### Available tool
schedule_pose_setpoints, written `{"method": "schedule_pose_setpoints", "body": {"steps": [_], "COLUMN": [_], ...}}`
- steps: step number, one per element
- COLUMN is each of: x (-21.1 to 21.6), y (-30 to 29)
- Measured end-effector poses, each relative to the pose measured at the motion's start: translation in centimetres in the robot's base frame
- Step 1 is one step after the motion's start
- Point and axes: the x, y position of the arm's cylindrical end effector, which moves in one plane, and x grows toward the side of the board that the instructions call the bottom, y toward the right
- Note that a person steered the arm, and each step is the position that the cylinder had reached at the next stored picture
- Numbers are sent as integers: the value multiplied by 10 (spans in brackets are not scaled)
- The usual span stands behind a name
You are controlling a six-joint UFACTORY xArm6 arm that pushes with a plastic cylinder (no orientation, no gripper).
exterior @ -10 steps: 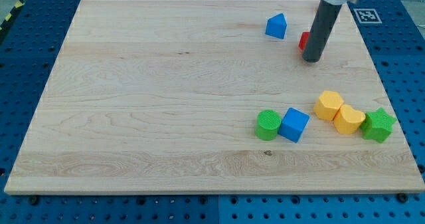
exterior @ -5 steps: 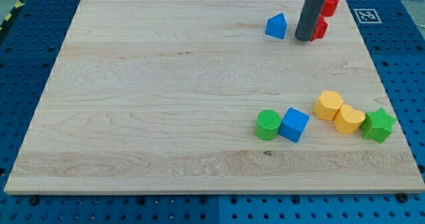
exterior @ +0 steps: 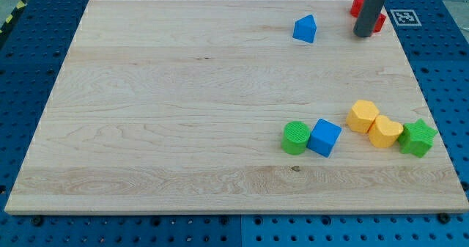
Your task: Slide the red star into the red circle
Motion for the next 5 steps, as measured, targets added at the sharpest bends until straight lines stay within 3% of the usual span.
{"method": "schedule_pose_setpoints", "body": {"steps": [5], "x": [-11], "y": [0]}}
